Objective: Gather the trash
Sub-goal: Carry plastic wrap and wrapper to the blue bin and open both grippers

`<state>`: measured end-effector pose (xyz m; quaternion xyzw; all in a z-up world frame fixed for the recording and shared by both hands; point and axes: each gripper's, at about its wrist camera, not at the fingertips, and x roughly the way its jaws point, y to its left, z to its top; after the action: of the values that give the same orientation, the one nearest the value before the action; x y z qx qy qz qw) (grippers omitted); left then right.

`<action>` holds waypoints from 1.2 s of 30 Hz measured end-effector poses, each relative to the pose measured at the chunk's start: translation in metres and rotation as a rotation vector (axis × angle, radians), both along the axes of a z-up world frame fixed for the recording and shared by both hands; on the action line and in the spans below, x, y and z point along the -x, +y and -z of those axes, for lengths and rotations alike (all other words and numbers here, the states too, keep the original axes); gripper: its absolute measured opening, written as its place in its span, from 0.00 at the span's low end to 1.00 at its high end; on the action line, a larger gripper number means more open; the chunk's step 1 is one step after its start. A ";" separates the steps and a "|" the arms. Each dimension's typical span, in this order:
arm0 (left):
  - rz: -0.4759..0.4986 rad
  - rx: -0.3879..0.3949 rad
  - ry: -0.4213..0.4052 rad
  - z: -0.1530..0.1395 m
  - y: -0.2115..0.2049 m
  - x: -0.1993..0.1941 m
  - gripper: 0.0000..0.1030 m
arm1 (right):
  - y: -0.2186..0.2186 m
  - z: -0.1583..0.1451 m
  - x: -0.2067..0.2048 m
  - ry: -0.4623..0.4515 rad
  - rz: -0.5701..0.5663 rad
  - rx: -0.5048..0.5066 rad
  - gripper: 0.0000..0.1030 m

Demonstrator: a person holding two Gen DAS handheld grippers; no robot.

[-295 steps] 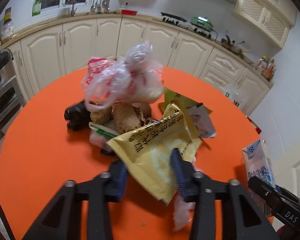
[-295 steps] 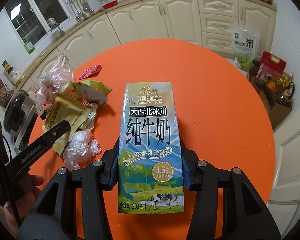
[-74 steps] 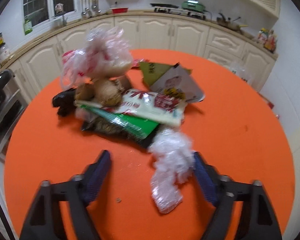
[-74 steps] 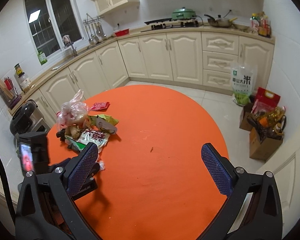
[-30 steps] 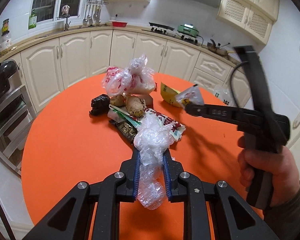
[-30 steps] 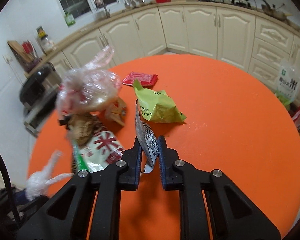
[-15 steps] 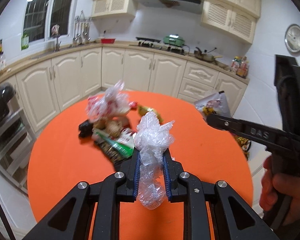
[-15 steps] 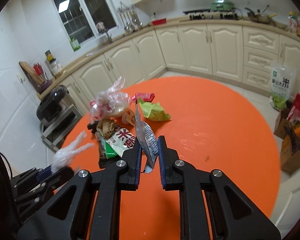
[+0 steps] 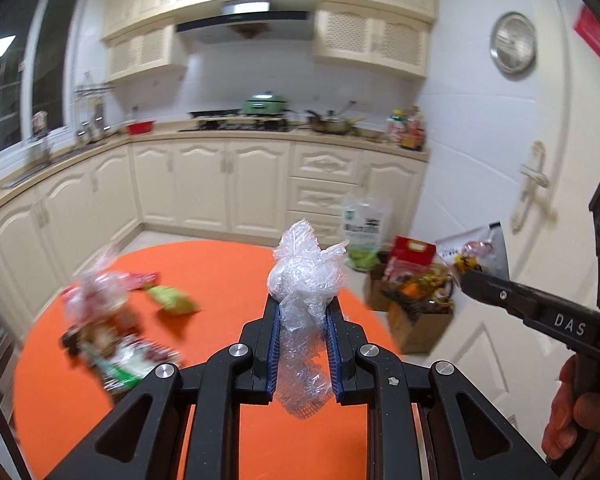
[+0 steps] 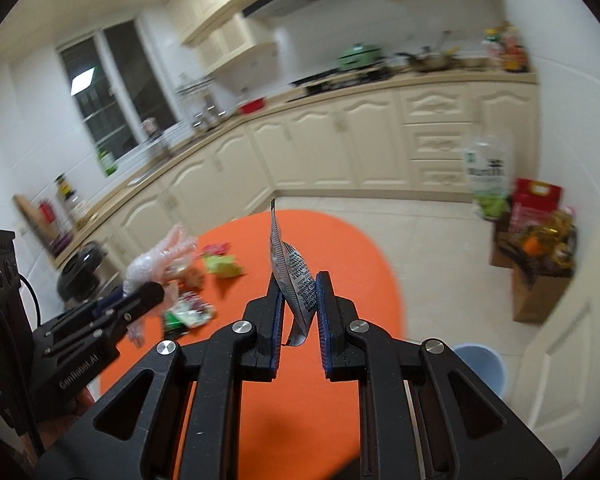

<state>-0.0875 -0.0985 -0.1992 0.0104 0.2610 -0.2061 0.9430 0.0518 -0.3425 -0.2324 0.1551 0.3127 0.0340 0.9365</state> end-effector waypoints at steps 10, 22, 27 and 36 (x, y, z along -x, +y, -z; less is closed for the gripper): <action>0.203 -0.021 0.050 0.012 -0.117 -0.053 0.16 | -0.125 0.030 0.033 0.079 0.250 -0.015 0.14; 0.350 -0.176 0.296 0.118 -0.249 -0.157 0.16 | -0.221 0.150 0.011 0.335 0.378 -0.100 0.14; 0.353 -0.252 0.425 0.172 -0.297 -0.206 0.16 | -0.244 0.208 -0.006 0.434 0.369 -0.173 0.14; 0.343 -0.285 0.560 0.214 -0.365 -0.285 0.20 | -0.267 0.264 -0.027 0.490 0.379 -0.269 0.18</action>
<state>0.1979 -0.4631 -0.4134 0.1286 0.5298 -0.3179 0.7757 0.0791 -0.6093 -0.4968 0.3361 0.4869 -0.1380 0.7943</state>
